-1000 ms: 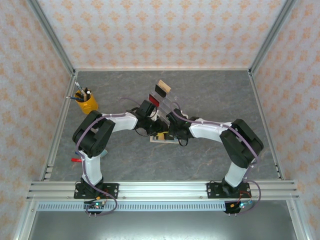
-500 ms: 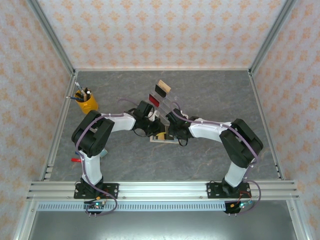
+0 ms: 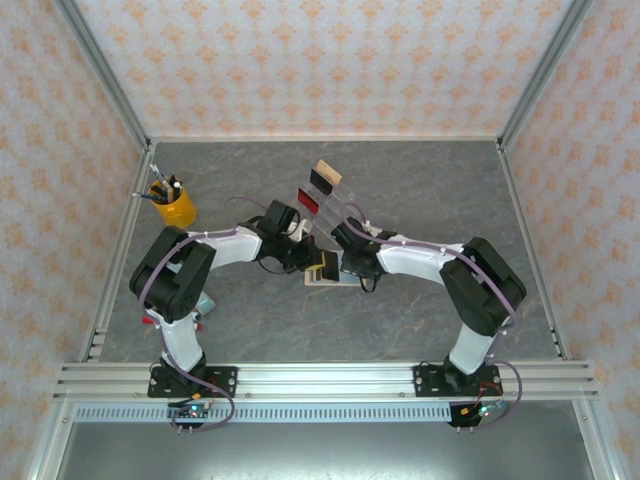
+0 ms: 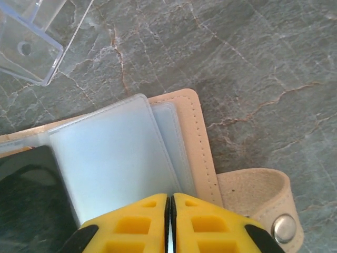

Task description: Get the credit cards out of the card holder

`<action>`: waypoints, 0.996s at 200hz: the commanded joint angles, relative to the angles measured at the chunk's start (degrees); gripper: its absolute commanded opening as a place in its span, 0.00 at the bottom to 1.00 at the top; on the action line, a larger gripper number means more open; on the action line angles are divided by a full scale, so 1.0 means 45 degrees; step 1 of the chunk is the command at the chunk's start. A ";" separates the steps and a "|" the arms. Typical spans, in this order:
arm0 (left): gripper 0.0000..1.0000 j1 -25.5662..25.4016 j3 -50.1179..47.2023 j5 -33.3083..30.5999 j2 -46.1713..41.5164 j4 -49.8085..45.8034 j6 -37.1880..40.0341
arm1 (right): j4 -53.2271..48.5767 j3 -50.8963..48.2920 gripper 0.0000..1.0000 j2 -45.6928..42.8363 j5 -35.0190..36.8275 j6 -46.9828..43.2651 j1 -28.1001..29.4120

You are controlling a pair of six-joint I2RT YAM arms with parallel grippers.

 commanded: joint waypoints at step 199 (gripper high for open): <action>0.00 0.2700 -0.1119 0.2207 -0.5470 0.2842 -0.4189 | 1.2166 -0.2125 0.60 -0.2851 -0.7690 0.3318 -0.0942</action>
